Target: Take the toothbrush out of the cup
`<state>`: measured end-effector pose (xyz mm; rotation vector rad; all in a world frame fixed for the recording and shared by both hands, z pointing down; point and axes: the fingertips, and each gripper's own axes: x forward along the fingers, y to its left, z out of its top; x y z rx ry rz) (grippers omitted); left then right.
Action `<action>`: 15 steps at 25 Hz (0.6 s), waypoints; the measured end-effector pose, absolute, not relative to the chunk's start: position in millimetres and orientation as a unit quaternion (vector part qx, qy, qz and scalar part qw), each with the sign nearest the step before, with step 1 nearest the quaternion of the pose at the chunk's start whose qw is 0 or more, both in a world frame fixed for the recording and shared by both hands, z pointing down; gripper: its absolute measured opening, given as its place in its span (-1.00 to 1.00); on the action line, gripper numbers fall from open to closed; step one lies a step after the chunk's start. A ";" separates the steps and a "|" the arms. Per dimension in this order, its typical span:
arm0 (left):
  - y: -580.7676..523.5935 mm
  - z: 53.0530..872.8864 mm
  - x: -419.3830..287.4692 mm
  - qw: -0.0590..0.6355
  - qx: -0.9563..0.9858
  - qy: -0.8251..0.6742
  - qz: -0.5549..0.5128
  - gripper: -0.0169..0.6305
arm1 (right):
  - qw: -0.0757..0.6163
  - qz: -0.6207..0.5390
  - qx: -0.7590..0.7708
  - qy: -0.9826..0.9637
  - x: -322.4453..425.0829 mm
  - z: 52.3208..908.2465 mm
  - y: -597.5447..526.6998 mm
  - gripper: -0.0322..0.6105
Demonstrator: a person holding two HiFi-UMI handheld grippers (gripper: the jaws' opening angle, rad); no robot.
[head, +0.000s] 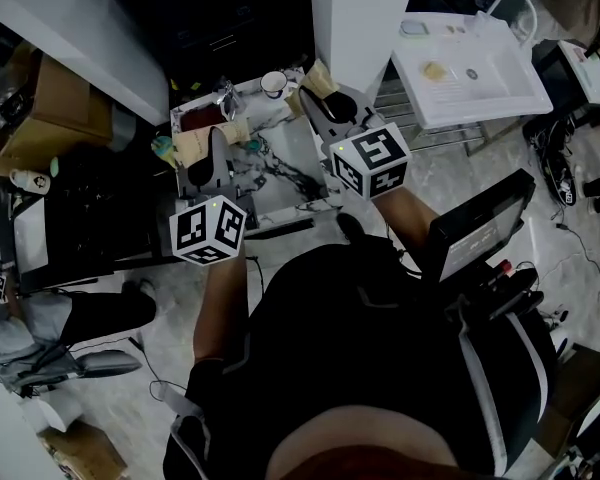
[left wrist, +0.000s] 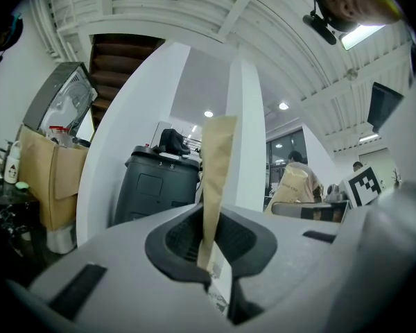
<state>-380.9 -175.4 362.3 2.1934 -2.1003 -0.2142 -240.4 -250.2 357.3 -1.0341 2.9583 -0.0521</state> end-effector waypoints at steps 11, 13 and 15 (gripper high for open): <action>-185.0 357.4 -371.0 0.044 0.723 -0.686 -0.072 -0.85 | 0.004 -0.017 -0.328 0.945 -236.7 355.0 -259.8 -0.74; -186.9 356.4 -371.0 0.043 0.722 -0.686 -0.072 -0.85 | 0.005 -0.017 -0.327 0.945 -237.4 354.8 -262.0 -0.74; -189.3 356.0 -370.8 0.043 0.722 -0.687 -0.072 -0.85 | 0.005 -0.017 -0.326 0.945 -238.2 355.3 -264.3 -0.74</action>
